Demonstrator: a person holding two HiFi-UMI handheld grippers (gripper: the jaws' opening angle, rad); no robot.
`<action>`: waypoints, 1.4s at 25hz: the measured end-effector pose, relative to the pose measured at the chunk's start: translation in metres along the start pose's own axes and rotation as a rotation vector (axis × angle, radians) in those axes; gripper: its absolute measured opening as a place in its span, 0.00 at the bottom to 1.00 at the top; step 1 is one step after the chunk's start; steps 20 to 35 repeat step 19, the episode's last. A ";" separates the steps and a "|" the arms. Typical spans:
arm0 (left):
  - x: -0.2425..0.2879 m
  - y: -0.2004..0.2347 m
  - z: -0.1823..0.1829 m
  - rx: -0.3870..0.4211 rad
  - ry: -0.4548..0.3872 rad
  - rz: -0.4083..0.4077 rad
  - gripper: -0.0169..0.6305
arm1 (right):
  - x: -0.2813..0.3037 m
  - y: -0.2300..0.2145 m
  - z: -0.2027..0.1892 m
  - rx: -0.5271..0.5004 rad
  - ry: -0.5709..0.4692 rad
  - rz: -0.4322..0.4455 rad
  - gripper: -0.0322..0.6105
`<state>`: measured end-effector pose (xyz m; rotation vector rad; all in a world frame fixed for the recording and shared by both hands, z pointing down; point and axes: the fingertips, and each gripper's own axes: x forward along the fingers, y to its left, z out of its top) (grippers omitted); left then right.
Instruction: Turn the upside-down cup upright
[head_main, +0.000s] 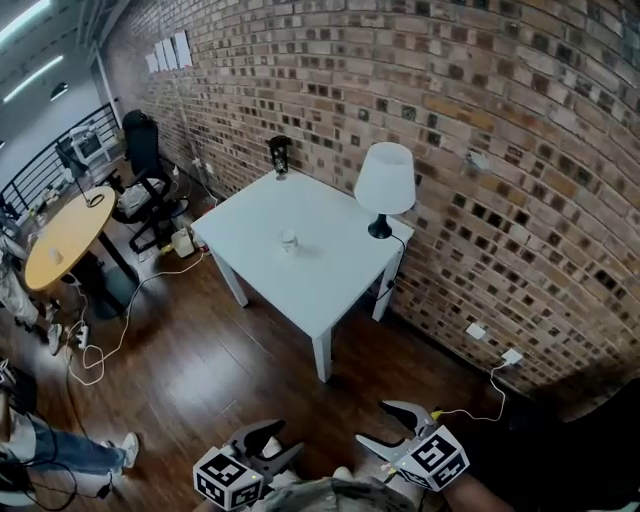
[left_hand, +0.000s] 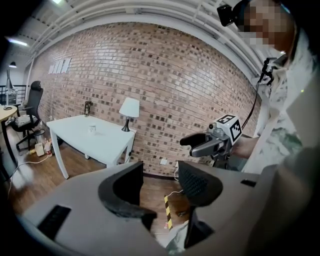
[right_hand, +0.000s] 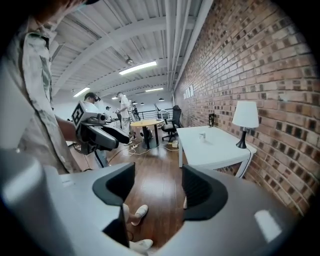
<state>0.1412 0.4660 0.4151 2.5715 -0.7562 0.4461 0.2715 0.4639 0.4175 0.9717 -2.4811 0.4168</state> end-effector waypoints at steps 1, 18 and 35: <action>0.003 -0.004 0.003 0.007 -0.006 -0.003 0.37 | -0.005 -0.001 -0.001 -0.001 -0.002 -0.004 0.51; 0.018 -0.007 0.013 0.006 -0.021 -0.015 0.37 | -0.013 -0.024 0.008 0.046 -0.056 -0.032 0.50; 0.018 -0.004 0.013 0.007 -0.019 -0.012 0.37 | -0.010 -0.025 0.009 0.053 -0.061 -0.031 0.50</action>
